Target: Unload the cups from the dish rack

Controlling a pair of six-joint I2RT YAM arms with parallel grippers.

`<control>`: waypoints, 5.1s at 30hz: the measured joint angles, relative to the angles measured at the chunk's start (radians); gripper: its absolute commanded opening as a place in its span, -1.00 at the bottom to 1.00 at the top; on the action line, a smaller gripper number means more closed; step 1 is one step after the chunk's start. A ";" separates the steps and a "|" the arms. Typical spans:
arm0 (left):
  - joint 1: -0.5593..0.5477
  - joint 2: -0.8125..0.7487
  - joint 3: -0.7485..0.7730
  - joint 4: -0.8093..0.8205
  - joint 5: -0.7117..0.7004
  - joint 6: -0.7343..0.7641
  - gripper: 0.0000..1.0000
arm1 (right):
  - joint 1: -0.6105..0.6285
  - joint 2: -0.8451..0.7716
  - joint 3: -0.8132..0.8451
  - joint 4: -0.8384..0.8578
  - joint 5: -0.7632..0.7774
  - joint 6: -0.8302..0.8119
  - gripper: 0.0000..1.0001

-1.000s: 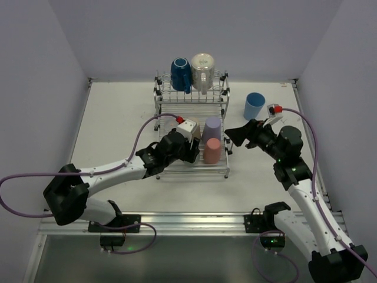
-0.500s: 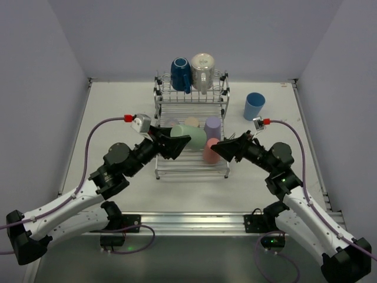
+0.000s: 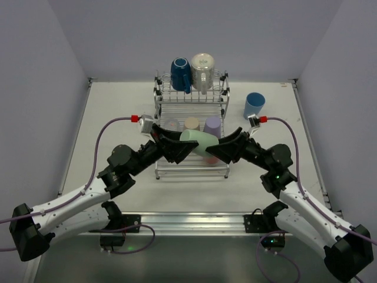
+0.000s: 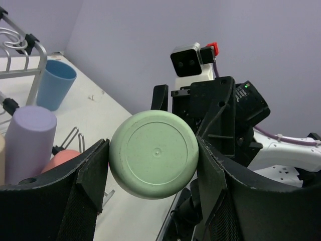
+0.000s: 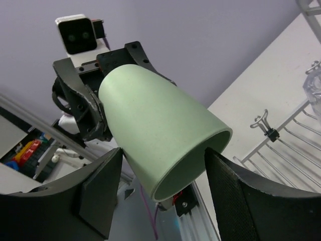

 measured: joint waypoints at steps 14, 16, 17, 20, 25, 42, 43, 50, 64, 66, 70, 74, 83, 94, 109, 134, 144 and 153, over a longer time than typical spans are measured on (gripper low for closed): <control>-0.002 -0.004 -0.019 -0.097 -0.043 0.034 1.00 | 0.009 -0.053 0.100 -0.078 0.133 -0.033 -1.00; -0.002 -0.047 -0.006 -0.196 -0.096 0.077 1.00 | 0.010 -0.054 0.197 -0.275 0.216 -0.132 -1.00; -0.002 -0.063 0.002 -0.232 -0.118 0.092 1.00 | 0.009 -0.043 0.265 -0.381 0.270 -0.189 -1.00; -0.002 -0.106 0.037 -0.365 -0.183 0.158 1.00 | -0.003 0.018 0.462 -0.653 0.448 -0.339 -1.00; -0.002 -0.114 0.053 -0.542 -0.226 0.227 1.00 | -0.120 0.147 0.616 -0.966 0.668 -0.506 -1.00; -0.002 -0.117 -0.108 -0.558 -0.191 0.238 1.00 | -0.597 0.843 0.974 -1.299 0.746 -0.665 -1.00; -0.002 -0.117 -0.112 -0.557 -0.190 0.238 1.00 | -0.608 0.871 1.002 -1.300 0.745 -0.670 -1.00; -0.002 -0.116 -0.127 -0.518 -0.160 0.238 1.00 | -0.670 1.113 1.175 -1.365 0.705 -0.712 -0.94; -0.002 -0.086 -0.127 -0.496 -0.145 0.238 1.00 | -0.689 1.238 1.206 -1.438 0.637 -0.766 -0.35; -0.002 -0.084 -0.127 -0.496 -0.146 0.238 1.00 | -0.689 1.238 1.206 -1.438 0.638 -0.764 -0.08; -0.002 -0.064 -0.124 -0.496 -0.146 0.238 1.00 | -0.689 1.220 1.204 -1.437 0.636 -0.756 0.21; -0.002 -0.007 -0.098 -0.494 -0.143 0.237 1.00 | -0.682 1.097 1.165 -1.414 0.635 -0.737 0.48; -0.029 0.198 0.027 -0.423 -0.143 0.237 1.00 | -0.580 0.339 0.650 -1.012 0.468 -0.571 0.93; -0.087 0.544 0.262 -0.353 -0.216 0.267 1.00 | -0.504 -0.130 0.181 -0.813 0.272 -0.451 0.88; -0.108 0.827 0.432 -0.336 -0.392 0.334 0.41 | -0.504 -0.289 0.086 -0.780 0.081 -0.399 0.83; -0.053 0.123 0.020 0.091 -0.156 -0.012 -0.11 | -0.243 -0.248 -0.103 -0.145 -0.177 0.036 0.75; -0.050 0.196 0.018 0.233 -0.032 -0.118 -0.08 | -0.117 -0.121 -0.098 0.073 -0.152 0.127 0.35; -0.043 0.212 -0.007 0.226 -0.020 -0.124 1.00 | -0.100 -0.129 -0.050 0.135 -0.019 0.129 -1.00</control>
